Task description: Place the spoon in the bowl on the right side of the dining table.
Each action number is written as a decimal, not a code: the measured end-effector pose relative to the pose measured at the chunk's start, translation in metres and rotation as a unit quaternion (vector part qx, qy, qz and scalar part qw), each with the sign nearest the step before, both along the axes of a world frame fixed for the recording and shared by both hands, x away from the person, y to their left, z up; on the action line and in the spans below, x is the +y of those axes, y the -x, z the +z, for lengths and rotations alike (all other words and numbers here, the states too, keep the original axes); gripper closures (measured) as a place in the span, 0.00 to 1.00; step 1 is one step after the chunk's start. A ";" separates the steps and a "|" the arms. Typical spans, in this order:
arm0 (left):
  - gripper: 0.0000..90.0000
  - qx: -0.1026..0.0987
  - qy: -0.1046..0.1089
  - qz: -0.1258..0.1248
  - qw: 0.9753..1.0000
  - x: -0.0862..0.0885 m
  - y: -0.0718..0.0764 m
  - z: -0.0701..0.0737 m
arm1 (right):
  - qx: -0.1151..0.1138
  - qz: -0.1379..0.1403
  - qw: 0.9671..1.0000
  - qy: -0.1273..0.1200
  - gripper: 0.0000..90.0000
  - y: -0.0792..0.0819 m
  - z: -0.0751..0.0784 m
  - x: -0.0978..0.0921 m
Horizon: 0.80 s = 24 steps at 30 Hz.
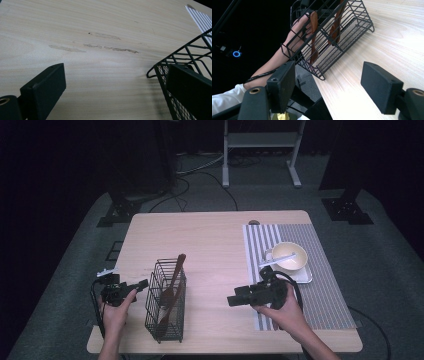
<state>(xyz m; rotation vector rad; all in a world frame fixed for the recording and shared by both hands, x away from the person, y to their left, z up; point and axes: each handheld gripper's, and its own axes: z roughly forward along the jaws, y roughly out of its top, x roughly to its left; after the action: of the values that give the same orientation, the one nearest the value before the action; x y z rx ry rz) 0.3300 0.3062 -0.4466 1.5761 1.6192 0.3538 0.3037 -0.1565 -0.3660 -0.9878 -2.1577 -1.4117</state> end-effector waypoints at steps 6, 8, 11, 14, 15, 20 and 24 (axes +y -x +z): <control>0.02 0.001 0.000 0.000 1.000 0.000 0.000 0.000 | -0.001 0.005 1.000 0.003 0.30 -0.002 0.003 0.005; 0.02 0.000 0.000 0.000 1.000 0.001 0.000 0.000 | -0.001 0.006 1.000 0.003 0.30 -0.002 0.004 0.006; 0.02 0.001 0.000 0.000 1.000 0.001 0.000 0.000 | 0.000 0.009 1.000 0.004 0.30 -0.003 0.005 0.009; 0.02 0.001 0.000 0.001 1.000 0.001 0.000 0.000 | -0.003 0.013 1.000 0.005 0.30 -0.005 0.007 0.012; 0.02 0.000 0.000 0.001 1.000 0.001 0.000 0.000 | -0.002 0.013 1.000 0.005 0.30 -0.005 0.008 0.013; 0.02 0.000 0.000 0.001 1.000 0.002 0.000 0.000 | -0.003 0.019 1.000 0.007 0.30 -0.007 0.010 0.019; 0.02 -0.001 0.003 0.004 1.000 0.002 0.001 0.001 | -0.002 0.024 1.000 0.010 0.30 -0.008 0.011 0.024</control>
<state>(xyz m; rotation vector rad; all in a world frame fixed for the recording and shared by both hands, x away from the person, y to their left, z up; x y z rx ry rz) 0.3291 0.3082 -0.4458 1.5655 1.6235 0.3539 0.3119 -0.1322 -0.3548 -0.9346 -2.1880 -1.3735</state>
